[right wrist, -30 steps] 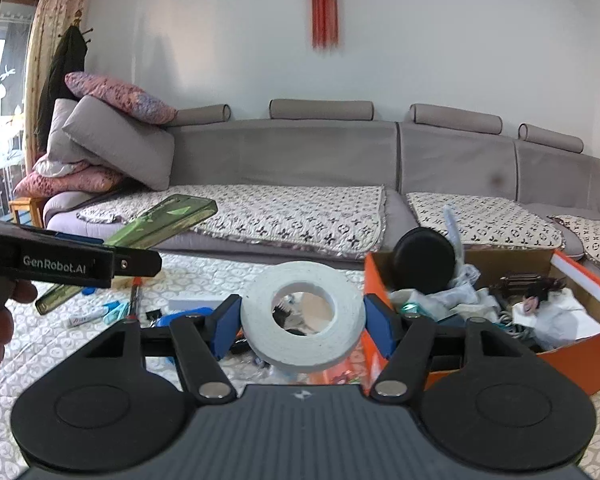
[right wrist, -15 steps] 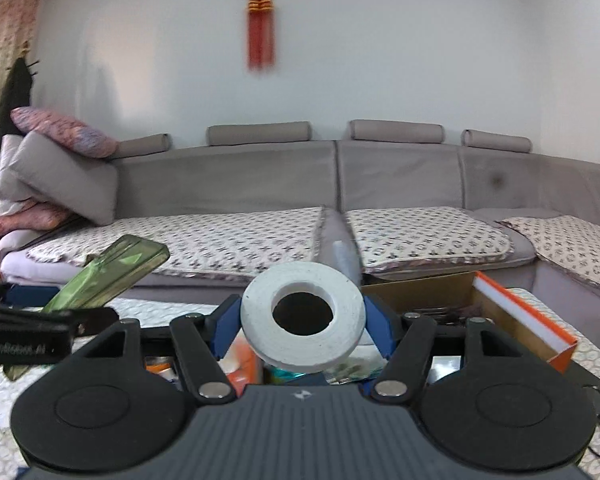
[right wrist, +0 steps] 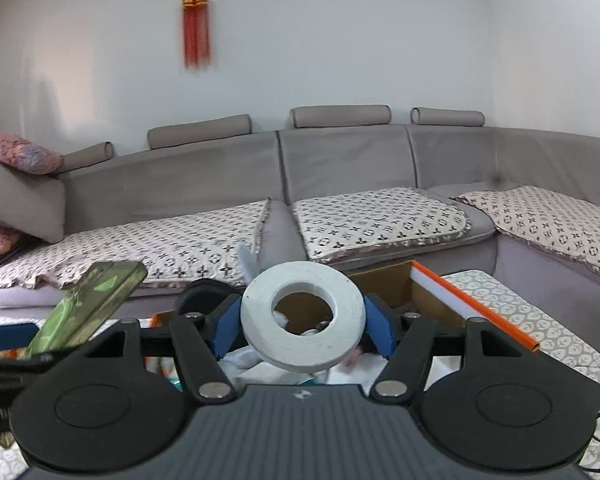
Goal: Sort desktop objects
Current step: 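Carry the phone case and tape roll over the orange cardboard box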
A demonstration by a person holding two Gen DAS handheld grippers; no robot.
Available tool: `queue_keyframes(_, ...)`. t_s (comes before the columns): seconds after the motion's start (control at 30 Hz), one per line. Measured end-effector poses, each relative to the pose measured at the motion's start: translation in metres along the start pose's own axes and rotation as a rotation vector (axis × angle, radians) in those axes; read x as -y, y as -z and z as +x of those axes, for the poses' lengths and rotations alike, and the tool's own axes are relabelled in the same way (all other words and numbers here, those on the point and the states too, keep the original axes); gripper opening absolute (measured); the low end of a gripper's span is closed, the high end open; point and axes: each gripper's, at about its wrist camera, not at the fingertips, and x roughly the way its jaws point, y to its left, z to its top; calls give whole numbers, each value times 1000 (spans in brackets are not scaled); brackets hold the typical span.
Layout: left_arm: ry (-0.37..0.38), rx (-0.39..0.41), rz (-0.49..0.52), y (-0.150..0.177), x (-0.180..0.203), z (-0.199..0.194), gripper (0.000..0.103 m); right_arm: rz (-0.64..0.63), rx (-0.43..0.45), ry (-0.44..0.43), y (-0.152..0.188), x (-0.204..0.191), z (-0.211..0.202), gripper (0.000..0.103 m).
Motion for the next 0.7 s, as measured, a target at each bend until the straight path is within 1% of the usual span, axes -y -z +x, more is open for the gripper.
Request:
queue_keyframes(0.3,10,-9,25,-9,21,18,78,26,10,36,-5,20,16,64)
queue_keyframes(0.4,10,-13,29,-8,29,25,78,55,-2,40,-2,27,22,64)
queue_keyframes(0.53,9,-25,33,-9,39,29,78,63,-15,43,0,28,29,64)
queue_keyframes(0.7,-1,-43,32,-8,42,34,78,83,-20,57,1,35,35,64)
